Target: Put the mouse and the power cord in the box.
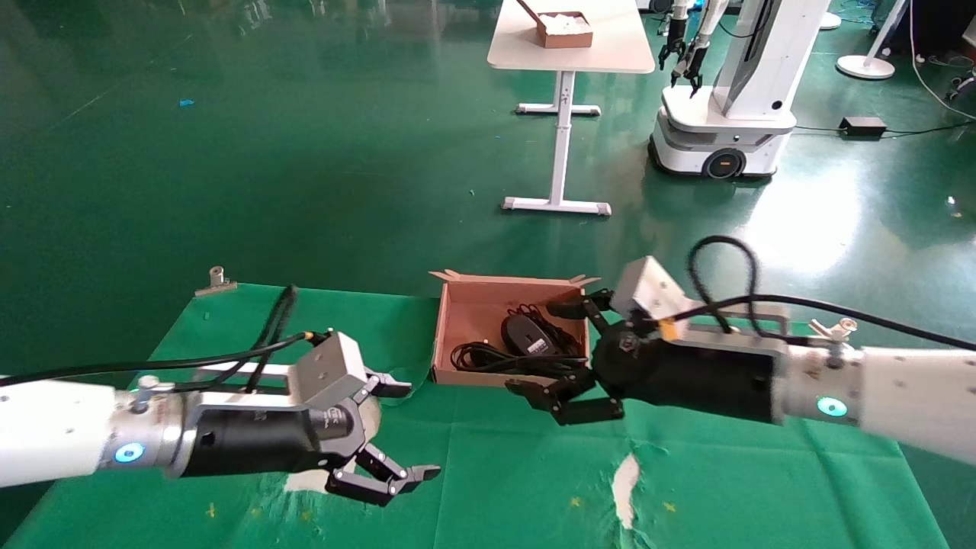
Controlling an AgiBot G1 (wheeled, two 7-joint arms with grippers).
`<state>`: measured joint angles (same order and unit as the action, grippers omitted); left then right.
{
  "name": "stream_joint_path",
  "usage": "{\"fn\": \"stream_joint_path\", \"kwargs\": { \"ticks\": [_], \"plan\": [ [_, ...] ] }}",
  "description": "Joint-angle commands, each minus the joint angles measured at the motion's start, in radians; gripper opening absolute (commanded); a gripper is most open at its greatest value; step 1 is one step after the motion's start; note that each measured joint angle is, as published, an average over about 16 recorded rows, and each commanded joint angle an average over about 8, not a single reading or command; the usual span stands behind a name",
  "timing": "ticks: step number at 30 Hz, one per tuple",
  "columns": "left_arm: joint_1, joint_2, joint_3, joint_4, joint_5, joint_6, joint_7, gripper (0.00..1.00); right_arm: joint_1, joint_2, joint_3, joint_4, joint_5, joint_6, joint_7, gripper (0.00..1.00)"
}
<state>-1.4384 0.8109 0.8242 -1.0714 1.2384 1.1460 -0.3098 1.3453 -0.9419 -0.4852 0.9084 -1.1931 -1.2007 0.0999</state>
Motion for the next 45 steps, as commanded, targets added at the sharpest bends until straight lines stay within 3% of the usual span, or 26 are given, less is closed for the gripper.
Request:
{"fn": "stream_joint_path", "kwargs": {
  "ticks": [1, 22, 29, 34, 45],
  "plan": [
    [0.025, -0.014, -0.038, -0.015, -0.035, 0.024, 0.008, 1.0, -0.021, 0.025, 0.016, 0.029, 0.036, -0.023, 0.007, 1.0],
    [0.292, -0.16, -0.437, -0.171, -0.407, 0.28, 0.098, 1.0, -0.24, 0.293, 0.182, 0.333, 0.409, -0.261, 0.078, 1.0],
    [0.365, -0.2, -0.546, -0.213, -0.509, 0.35, 0.122, 1.0, -0.275, 0.336, 0.209, 0.382, 0.472, -0.3, 0.088, 1.0],
    [0.387, -0.212, -0.58, -0.227, -0.542, 0.372, 0.128, 1.0, -0.281, 0.343, 0.213, 0.39, 0.485, -0.306, 0.088, 1.0],
    [0.374, -0.205, -0.56, -0.219, -0.523, 0.359, 0.125, 1.0, -0.275, 0.336, 0.209, 0.381, 0.472, -0.3, 0.087, 1.0]
  ]
}}
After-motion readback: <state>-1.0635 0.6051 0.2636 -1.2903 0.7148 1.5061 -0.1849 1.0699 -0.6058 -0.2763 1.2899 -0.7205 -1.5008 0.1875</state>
